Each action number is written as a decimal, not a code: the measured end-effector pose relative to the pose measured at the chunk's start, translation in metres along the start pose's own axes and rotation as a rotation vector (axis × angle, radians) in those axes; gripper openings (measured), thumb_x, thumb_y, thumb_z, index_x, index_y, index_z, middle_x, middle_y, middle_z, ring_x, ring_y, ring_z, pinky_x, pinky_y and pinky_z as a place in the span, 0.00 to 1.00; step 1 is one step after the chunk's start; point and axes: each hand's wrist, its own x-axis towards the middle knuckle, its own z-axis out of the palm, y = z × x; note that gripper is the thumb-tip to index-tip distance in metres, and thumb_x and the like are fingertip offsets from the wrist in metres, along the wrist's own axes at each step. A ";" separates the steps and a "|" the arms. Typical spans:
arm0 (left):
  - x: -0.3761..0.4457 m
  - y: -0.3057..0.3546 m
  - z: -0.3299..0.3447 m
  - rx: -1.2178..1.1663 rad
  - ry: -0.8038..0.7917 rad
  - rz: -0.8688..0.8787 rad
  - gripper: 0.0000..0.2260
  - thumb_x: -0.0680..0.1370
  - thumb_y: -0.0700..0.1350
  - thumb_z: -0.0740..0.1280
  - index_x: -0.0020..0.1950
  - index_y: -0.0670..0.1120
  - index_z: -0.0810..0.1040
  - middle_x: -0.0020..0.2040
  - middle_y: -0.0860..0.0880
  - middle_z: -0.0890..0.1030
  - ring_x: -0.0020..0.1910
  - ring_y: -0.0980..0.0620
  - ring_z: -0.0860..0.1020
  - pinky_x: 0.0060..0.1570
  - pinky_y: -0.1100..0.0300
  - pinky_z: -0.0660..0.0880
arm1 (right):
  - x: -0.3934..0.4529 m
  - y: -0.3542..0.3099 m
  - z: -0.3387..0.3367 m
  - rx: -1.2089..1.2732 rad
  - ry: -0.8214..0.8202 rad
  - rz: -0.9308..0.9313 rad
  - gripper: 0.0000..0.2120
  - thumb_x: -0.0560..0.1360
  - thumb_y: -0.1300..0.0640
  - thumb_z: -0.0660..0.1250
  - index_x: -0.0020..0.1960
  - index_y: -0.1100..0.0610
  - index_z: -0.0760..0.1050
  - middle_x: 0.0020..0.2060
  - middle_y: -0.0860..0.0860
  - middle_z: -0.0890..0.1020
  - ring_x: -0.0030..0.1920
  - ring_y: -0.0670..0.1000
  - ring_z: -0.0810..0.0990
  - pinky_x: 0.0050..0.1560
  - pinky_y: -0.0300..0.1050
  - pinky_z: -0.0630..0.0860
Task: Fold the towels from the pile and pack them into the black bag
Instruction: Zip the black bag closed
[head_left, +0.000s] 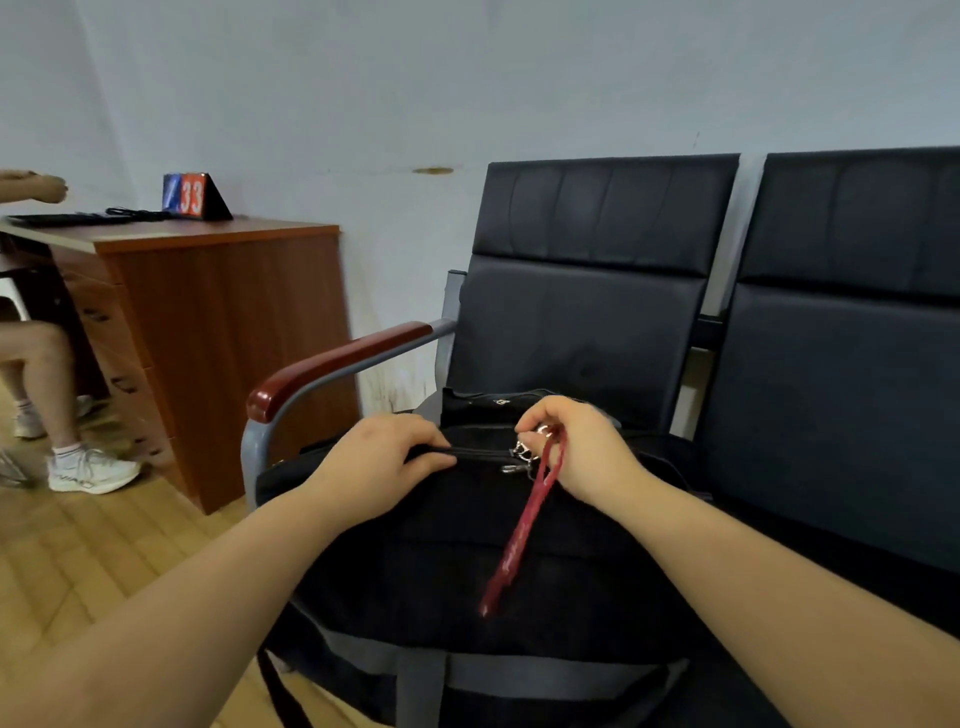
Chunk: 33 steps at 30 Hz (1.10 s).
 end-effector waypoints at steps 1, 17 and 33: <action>-0.002 -0.005 -0.003 -0.033 -0.010 -0.053 0.06 0.77 0.51 0.67 0.51 0.53 0.82 0.46 0.57 0.79 0.49 0.58 0.76 0.54 0.63 0.71 | 0.000 0.015 -0.015 -0.031 0.047 0.040 0.09 0.74 0.65 0.69 0.41 0.53 0.76 0.36 0.48 0.79 0.34 0.43 0.75 0.34 0.26 0.68; 0.074 0.116 0.090 0.102 -0.190 0.136 0.26 0.76 0.66 0.52 0.69 0.56 0.70 0.65 0.57 0.72 0.65 0.55 0.70 0.66 0.60 0.64 | -0.035 0.118 -0.111 -0.013 0.252 0.244 0.06 0.75 0.62 0.70 0.42 0.53 0.81 0.36 0.45 0.81 0.37 0.40 0.78 0.38 0.24 0.71; 0.123 0.145 0.111 -0.079 0.133 0.128 0.15 0.75 0.59 0.65 0.44 0.48 0.82 0.40 0.53 0.76 0.44 0.51 0.77 0.46 0.62 0.69 | -0.011 0.185 -0.134 0.302 0.317 0.436 0.05 0.75 0.66 0.69 0.42 0.58 0.76 0.36 0.51 0.81 0.37 0.45 0.80 0.38 0.31 0.75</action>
